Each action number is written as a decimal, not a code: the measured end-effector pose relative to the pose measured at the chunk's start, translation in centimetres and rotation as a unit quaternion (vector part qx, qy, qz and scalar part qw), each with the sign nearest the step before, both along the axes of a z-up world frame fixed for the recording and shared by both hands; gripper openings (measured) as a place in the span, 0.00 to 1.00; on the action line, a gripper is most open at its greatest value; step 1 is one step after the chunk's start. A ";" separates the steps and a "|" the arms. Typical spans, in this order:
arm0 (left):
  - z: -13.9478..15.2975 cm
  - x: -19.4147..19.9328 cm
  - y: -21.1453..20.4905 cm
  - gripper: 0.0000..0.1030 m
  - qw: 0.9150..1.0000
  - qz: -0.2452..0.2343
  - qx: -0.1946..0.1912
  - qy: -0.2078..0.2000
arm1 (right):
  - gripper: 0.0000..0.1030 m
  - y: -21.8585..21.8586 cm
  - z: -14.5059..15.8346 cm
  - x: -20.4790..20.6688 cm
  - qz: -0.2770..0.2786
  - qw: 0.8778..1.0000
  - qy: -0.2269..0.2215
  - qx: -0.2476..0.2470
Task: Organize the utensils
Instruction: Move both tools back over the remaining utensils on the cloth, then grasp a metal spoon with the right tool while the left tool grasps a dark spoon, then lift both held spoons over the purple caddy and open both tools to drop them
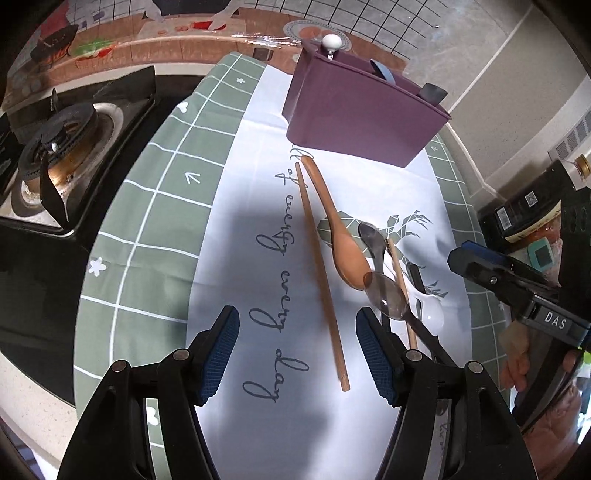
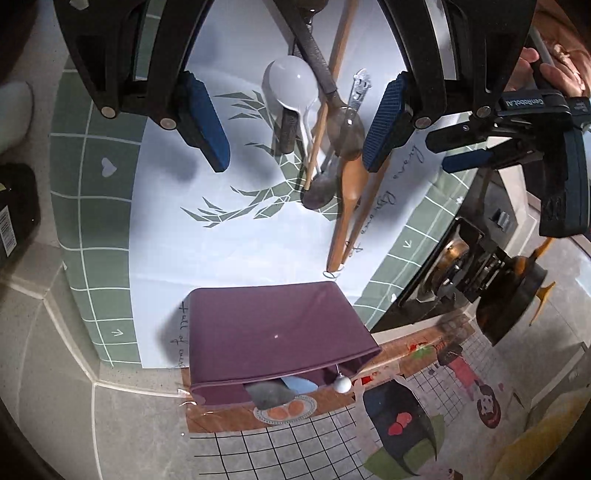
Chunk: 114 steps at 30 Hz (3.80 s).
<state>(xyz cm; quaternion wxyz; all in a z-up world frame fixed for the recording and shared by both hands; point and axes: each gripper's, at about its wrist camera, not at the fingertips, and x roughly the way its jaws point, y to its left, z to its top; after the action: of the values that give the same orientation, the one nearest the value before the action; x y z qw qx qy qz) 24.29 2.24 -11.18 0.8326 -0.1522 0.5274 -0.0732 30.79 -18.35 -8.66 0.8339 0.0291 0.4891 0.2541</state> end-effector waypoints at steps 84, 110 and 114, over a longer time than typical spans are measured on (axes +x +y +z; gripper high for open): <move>7.0 -1.1 -4.2 0.12 0.988 -0.056 0.054 -0.133 | 0.28 -1.9 2.2 -5.6 -0.021 0.991 -0.098 -0.086; -1.5 7.9 -13.6 0.28 0.967 -0.218 0.123 -0.035 | 0.29 -4.7 -0.3 -5.3 -0.064 0.992 -0.053 -0.098; -0.6 6.6 -11.7 0.28 0.975 -0.187 0.109 -0.055 | 0.29 -5.0 0.1 -5.3 -0.065 0.994 -0.051 -0.068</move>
<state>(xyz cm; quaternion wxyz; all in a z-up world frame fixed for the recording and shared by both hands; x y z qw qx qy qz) 30.93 -9.48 -11.75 0.8436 0.0452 0.5047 -0.1777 25.49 -23.30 -8.59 0.8725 -0.0085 0.4592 0.1666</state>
